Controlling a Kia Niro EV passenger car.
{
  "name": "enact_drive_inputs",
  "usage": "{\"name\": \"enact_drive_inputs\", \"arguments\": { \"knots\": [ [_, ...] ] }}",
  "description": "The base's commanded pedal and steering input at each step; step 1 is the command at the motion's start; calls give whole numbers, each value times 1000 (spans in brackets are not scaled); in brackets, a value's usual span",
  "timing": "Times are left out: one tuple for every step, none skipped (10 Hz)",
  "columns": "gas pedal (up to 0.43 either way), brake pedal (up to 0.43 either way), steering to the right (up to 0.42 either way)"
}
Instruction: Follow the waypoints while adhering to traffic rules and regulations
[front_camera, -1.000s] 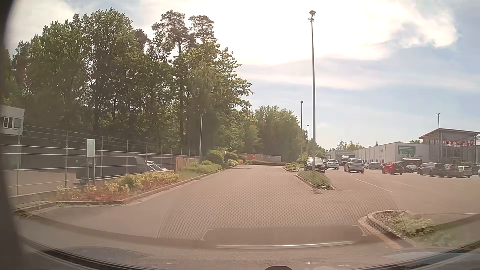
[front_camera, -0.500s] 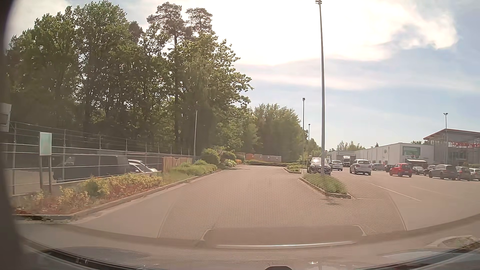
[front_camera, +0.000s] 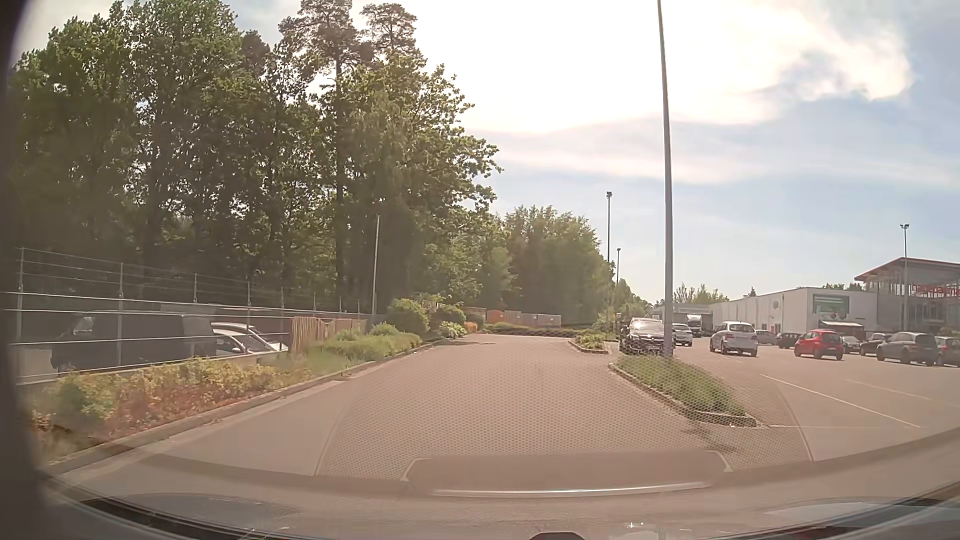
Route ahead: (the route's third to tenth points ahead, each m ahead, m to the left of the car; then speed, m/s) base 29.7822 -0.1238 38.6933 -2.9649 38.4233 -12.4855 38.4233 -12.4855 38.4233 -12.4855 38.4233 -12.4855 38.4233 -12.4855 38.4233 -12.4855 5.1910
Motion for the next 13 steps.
{"name": "enact_drive_inputs", "arguments": {
  "knots": [
    [0,0,11],
    [20,0,12],
    [87,0,13],
    [87,0,13],
    [87,0,12],
    [87,0,12],
    [87,0,12],
    [87,0,11],
    [87,0,10],
    [87,0,9],
    [87,0,9],
    [87,0,8],
    [87,0,8]
  ]
}}
